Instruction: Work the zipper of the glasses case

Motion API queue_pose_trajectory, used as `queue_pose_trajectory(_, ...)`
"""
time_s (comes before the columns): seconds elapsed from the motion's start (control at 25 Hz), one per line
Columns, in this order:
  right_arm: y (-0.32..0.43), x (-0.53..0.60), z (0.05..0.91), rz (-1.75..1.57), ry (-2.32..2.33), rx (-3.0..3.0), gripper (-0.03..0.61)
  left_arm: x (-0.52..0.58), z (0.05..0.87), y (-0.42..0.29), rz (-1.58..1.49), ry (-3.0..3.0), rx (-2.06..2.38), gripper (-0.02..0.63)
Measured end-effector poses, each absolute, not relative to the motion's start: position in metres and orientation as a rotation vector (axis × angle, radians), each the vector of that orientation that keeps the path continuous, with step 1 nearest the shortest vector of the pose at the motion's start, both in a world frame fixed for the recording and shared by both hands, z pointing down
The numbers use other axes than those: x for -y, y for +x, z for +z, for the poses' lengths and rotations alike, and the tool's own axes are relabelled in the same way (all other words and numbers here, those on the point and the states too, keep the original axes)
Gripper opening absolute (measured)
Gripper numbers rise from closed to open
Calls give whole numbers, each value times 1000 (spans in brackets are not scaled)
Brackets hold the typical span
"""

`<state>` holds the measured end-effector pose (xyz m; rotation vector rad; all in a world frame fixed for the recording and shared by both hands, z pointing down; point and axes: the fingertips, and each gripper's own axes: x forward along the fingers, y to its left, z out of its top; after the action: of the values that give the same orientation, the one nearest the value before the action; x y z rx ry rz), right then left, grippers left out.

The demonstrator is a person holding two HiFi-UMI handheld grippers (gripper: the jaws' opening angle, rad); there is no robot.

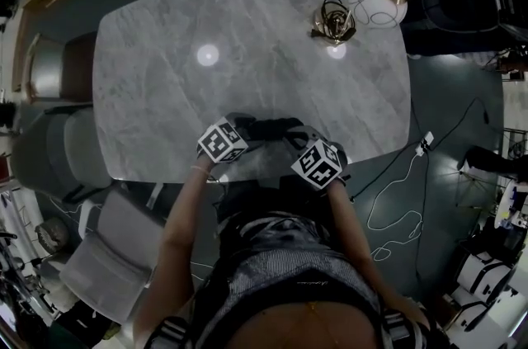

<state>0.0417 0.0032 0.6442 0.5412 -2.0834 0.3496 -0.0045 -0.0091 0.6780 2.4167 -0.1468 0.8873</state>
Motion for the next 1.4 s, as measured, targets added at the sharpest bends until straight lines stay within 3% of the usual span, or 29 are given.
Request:
queue_pose_trajectory(0.28,35,-5,629,323,493,2154,69,-1,679,-2,999,2497,125,256)
queue_pose_trajectory(0.32,33,-3,627,313,476,2161,96,-1,679,-1,1003,2497,132,255)
queue_pose_trajectory(0.36,30,-2,627,297,442,2155,199,-1,678,-1,1007,2499,138,255)
queue_pose_trajectory(0.4,28,-2,629,267,394,2138,257,-2,679,-1,1011,2504,145,255)
queue_pose_trajectory(0.56,17,0,647,67,193,2043,299,-6,685,0,1043,2528,178,255)
queue_pose_trajectory(0.8,3,-7,686,-96,-102,1848,316,-8,684,2,1048,2545,219,255)
queue_pose_trajectory(1.12,-3,-14,705,-57,-192,1833,318,-9,685,3,1029,2546,283,255)
queue_pose_trajectory(1.4,-2,-11,694,-138,-172,1948,318,-10,668,-35,762,2403,476,255)
